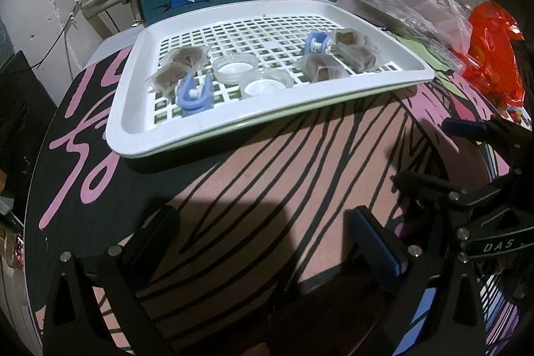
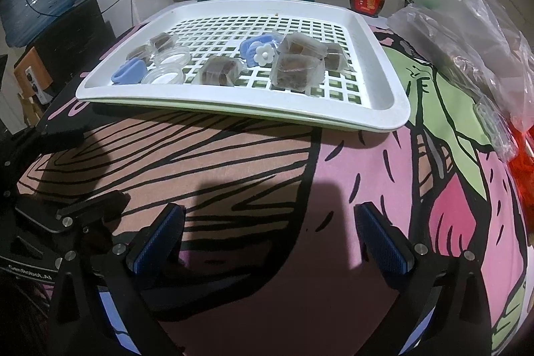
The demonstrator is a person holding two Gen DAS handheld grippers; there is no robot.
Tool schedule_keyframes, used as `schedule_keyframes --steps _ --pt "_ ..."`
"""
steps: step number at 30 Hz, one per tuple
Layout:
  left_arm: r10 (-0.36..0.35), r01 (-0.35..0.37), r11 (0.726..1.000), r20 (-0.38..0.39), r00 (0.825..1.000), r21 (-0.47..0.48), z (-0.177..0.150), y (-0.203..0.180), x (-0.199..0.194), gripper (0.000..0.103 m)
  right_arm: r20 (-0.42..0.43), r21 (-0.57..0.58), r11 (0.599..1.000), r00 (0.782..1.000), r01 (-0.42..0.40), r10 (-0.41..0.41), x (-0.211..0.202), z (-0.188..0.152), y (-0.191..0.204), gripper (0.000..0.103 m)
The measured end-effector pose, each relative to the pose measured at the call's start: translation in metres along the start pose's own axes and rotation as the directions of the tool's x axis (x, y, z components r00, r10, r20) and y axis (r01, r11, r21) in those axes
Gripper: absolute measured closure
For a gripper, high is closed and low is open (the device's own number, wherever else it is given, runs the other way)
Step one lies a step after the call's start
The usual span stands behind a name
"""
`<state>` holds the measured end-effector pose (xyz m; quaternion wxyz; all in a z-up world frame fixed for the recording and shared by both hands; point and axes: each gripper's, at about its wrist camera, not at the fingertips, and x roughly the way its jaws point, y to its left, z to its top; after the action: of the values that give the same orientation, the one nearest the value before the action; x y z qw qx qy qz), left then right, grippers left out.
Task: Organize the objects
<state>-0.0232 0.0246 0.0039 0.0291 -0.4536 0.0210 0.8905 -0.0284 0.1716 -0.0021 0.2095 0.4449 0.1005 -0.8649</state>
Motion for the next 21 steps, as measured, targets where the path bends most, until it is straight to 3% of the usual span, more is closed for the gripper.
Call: schedule_keyframes --steps 21 --pt "0.004 -0.004 1.000 0.001 1.000 -0.004 -0.0036 0.0004 -0.0022 0.000 0.000 -0.001 1.000 1.000 0.000 0.000 -0.0012 -0.0027 0.0017 0.000"
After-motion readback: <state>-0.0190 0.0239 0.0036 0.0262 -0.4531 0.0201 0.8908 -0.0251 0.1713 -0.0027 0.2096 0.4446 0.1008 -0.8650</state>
